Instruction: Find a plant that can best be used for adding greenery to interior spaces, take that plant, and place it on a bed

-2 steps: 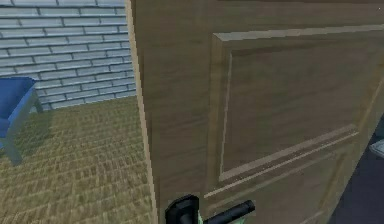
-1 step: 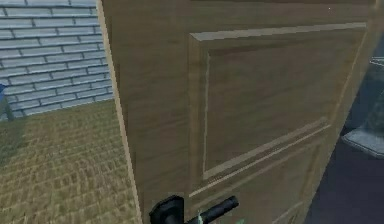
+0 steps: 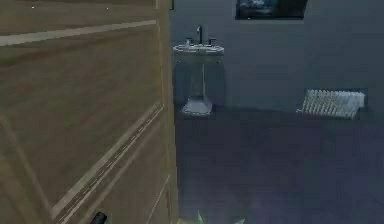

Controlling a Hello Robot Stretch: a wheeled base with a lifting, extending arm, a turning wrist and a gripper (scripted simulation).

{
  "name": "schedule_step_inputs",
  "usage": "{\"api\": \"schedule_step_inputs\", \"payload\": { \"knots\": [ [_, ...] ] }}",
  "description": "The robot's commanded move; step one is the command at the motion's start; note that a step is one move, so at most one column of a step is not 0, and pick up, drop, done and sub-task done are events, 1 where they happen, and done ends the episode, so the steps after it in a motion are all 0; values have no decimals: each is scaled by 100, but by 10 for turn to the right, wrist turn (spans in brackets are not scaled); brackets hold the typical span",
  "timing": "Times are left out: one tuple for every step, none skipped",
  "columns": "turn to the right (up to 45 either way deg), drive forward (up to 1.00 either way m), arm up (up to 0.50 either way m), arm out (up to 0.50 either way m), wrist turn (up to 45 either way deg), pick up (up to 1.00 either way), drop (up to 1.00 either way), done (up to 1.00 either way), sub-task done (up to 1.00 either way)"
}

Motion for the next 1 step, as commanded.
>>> {"api": "schedule_step_inputs", "payload": {
  "knots": [
    [450,0,0,0,0,0,0,0,0]
  ]
}}
